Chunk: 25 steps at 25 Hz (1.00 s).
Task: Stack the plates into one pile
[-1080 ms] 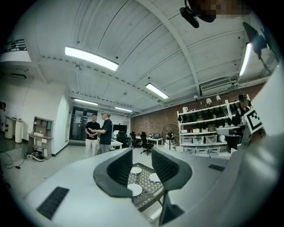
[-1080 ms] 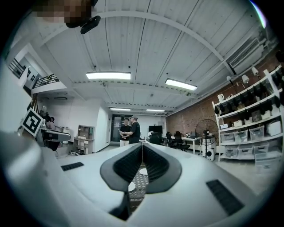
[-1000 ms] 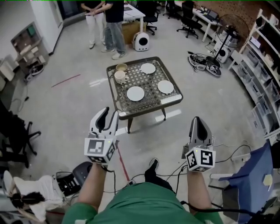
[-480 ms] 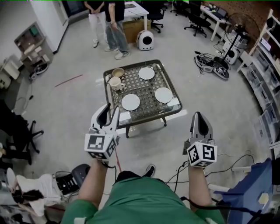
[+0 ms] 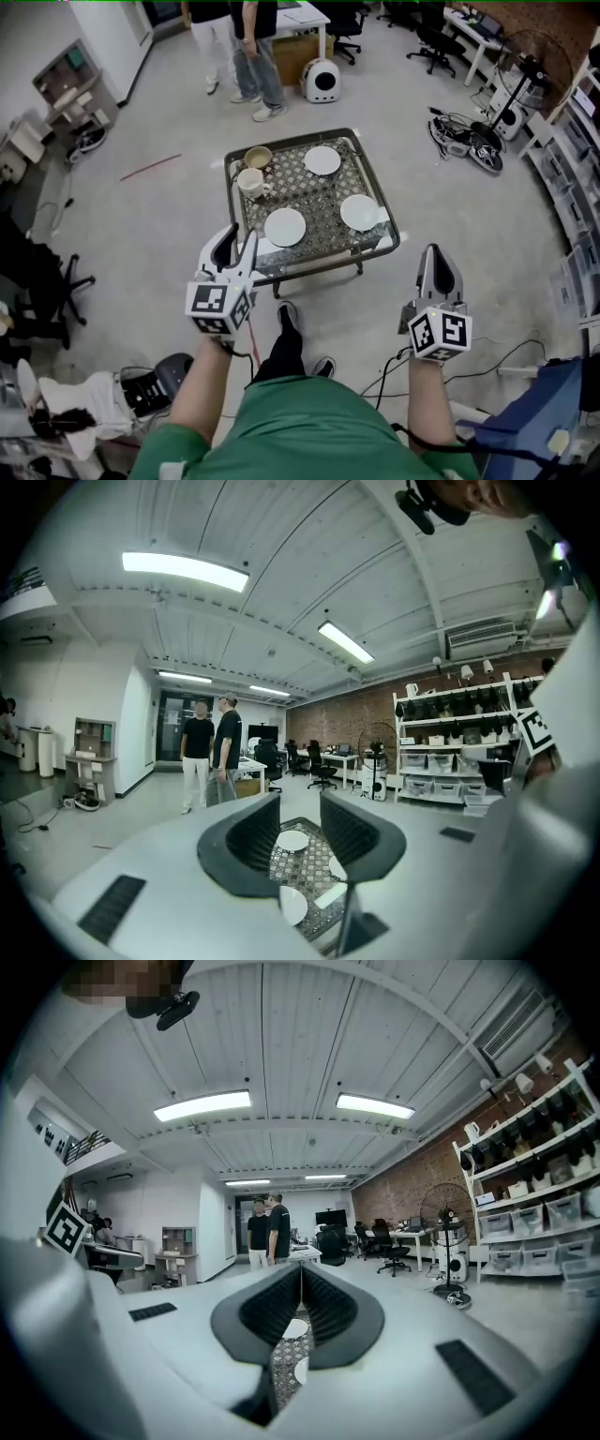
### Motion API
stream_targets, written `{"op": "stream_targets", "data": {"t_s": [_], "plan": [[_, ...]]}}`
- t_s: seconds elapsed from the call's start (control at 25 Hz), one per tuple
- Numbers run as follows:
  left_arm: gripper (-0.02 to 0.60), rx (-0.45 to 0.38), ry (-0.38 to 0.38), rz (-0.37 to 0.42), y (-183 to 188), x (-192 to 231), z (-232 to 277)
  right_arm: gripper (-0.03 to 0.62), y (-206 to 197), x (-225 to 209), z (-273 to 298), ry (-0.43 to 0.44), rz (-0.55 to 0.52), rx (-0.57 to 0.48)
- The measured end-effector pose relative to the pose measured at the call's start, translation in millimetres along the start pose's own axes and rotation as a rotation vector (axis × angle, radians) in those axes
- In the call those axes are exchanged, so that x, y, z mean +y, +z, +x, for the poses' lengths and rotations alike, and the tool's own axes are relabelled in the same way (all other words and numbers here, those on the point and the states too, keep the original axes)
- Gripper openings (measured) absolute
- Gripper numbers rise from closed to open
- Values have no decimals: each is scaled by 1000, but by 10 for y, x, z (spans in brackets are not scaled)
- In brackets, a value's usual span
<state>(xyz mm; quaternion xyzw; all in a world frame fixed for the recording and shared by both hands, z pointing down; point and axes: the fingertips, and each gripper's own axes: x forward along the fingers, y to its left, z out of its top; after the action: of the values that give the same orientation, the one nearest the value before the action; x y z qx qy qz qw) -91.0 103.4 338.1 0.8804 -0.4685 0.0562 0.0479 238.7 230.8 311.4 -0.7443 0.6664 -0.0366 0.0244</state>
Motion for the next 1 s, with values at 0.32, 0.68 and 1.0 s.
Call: {"op": "stream_targets", "data": {"t_s": [0.32, 0.68, 1.0], "plan": [[144, 56, -57, -28, -383, 523, 1030, 25, -234, -12, 858, -48, 5, 45], [144, 64, -111, -42, -328, 1181, 1913, 26, -546, 295, 1890, -51, 49, 153], [144, 140, -136, -75, -659, 1313, 2111, 48, -1057, 563, 2409, 41, 114, 289]]}}
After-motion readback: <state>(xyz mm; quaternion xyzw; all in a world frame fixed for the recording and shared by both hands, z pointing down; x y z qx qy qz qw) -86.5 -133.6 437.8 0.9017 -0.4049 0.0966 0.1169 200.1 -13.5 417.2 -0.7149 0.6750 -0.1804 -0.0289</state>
